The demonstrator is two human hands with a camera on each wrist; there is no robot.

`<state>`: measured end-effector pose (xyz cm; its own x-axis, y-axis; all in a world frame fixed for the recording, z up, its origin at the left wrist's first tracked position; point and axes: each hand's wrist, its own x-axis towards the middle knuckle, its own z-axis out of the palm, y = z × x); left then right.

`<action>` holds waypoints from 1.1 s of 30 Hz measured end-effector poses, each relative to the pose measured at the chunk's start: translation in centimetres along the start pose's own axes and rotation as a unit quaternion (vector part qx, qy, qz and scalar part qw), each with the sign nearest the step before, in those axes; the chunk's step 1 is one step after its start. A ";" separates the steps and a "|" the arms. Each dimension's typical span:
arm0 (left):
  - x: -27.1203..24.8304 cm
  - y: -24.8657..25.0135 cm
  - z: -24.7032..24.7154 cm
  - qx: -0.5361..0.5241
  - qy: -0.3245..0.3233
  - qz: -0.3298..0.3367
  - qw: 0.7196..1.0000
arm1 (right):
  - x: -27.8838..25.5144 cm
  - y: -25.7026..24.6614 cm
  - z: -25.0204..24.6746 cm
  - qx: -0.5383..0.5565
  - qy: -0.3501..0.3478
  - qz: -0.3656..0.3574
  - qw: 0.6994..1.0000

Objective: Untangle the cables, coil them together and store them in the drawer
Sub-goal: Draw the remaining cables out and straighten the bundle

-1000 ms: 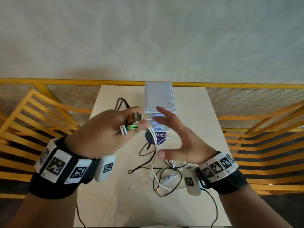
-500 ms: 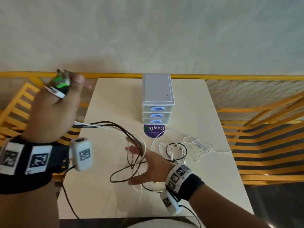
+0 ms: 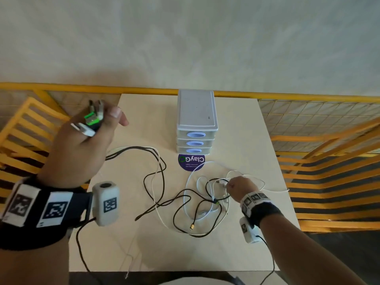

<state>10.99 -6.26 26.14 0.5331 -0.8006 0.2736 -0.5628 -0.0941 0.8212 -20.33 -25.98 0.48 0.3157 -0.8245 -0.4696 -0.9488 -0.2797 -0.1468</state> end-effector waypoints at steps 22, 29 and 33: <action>-1.3 -0.8 5.4 0.040 -0.127 0.050 0.990 | 0.4 0.1 -6.5 0.307 0.058 -0.142 0.939; -0.9 -0.2 8.0 0.013 -0.165 0.066 0.984 | -6.0 -3.0 -14.2 0.573 0.129 -0.236 0.774; -1.0 0.7 9.7 -0.022 -0.158 0.078 0.984 | -9.0 -5.9 -16.0 0.614 0.109 -0.291 0.726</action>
<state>3.95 -11.27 21.57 0.2155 -0.9477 0.2354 -0.5904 0.0656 0.8044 -17.39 -24.77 19.53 0.5340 -0.8381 0.1116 0.0928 -0.0731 -0.9930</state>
